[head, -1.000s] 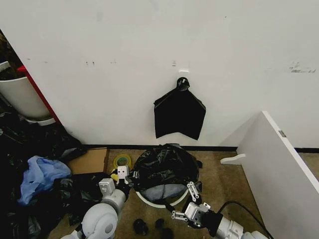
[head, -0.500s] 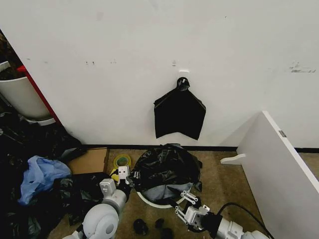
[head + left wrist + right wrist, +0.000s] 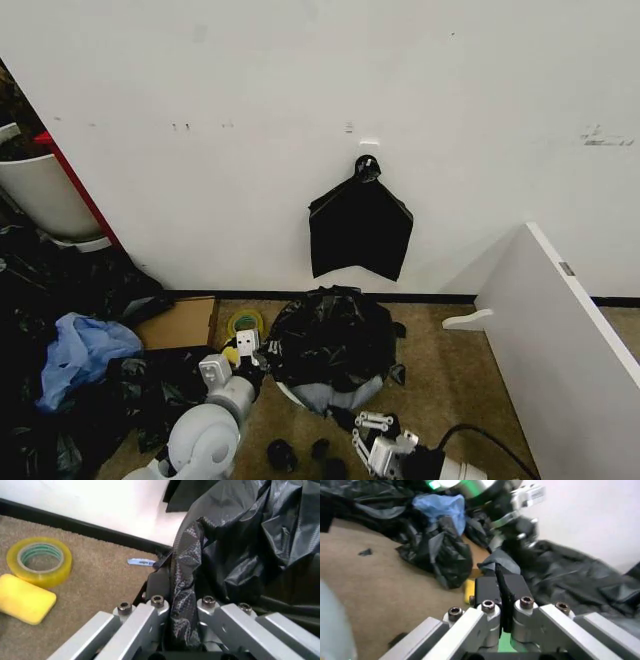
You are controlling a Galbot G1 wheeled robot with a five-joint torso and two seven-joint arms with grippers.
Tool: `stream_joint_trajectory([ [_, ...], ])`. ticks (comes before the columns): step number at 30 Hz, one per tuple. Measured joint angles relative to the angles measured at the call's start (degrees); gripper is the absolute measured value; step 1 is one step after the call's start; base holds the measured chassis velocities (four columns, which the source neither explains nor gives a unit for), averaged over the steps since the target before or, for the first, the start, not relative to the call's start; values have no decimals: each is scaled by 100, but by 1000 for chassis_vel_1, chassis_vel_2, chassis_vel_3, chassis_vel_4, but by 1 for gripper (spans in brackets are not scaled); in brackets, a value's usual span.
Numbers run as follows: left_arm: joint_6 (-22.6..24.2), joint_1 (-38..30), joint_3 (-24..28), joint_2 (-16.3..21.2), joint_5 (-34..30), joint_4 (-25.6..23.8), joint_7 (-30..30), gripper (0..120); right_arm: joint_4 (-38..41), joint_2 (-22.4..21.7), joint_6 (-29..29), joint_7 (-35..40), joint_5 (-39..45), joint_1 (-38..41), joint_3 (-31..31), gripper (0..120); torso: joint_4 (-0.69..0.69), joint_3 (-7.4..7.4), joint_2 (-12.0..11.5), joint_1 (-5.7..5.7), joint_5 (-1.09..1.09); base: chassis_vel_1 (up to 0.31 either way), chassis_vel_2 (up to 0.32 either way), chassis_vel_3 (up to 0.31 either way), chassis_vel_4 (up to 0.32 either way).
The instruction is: Place the garbage bag over the trash bin.
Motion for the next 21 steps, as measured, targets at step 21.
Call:
stream_joint_trajectory([
  [21,446,-210,-144,238,-1368,-344,-556,3,-1036,-24,-104,-29,165,1125,-485,0,1,0,0,0,0,0,0,0,0],
])
